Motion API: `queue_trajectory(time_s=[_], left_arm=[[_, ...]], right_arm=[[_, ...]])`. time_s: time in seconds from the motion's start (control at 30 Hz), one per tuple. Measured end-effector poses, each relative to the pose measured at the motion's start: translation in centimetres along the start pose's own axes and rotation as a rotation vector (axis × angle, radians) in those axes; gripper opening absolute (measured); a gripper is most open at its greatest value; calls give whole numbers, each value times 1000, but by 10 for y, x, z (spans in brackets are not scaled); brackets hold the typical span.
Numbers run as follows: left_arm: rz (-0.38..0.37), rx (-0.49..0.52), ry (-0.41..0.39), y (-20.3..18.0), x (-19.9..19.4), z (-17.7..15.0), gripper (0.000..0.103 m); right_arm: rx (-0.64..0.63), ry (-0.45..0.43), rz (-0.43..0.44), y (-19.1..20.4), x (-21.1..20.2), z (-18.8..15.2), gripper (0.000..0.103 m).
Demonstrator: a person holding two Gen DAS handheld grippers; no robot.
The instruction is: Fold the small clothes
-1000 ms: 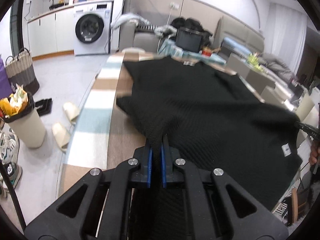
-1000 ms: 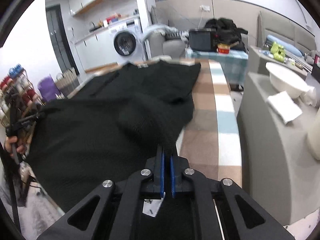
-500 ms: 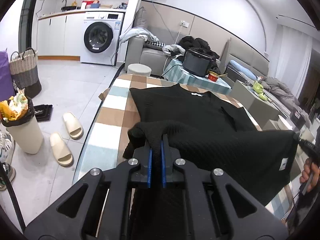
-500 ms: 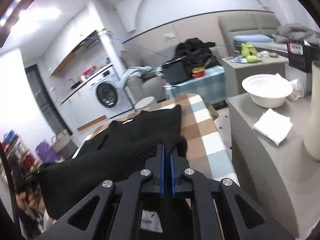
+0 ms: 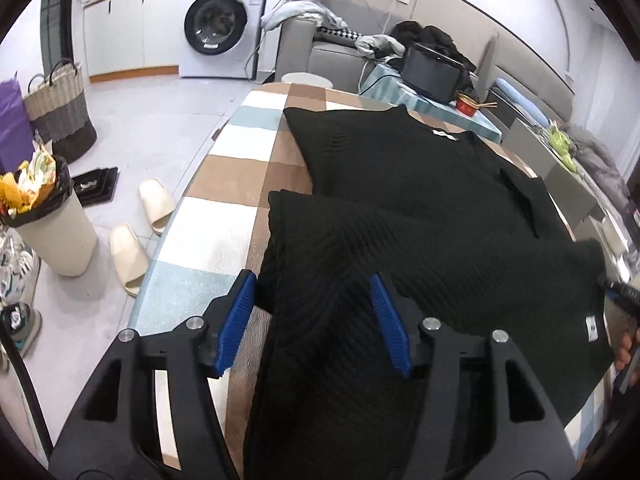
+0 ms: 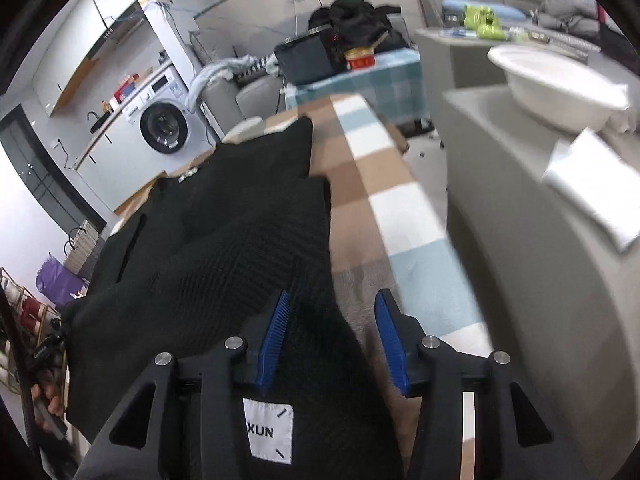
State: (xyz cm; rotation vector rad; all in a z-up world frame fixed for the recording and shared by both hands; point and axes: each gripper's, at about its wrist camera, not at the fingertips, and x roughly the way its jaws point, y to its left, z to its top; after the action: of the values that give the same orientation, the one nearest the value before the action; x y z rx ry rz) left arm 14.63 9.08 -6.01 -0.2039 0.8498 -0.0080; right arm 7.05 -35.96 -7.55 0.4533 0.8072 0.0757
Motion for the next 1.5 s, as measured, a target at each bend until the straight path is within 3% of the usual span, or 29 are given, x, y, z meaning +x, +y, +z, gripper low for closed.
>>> queue_trajectory(time_s=[0.1,0.2,0.27,0.43,0.83,1.3,1.5], left_arm=[[-8,-9,44,0,15,3,56],[4,1,71,-4,28,4,56],[14,22,76,-9,30,5,56],[53,41,76,-18,32,5,56],[96,33,92,-27,36,9,56],[59,38,104,-22,40,15,58],[44,49,116,-22,44,18,63]], right_arm=[[-33,32,7,16,15,0,46],[-78,82,-62,35,26,-1,48],[-93,85,-89,43,30,-1,54],[-129,88,-134,53,35,-2,55],[-109,94,-106,49,32,2,55],[-109,88,-107,47,32,2,55],[-105,81,-112,48,33,2,55]])
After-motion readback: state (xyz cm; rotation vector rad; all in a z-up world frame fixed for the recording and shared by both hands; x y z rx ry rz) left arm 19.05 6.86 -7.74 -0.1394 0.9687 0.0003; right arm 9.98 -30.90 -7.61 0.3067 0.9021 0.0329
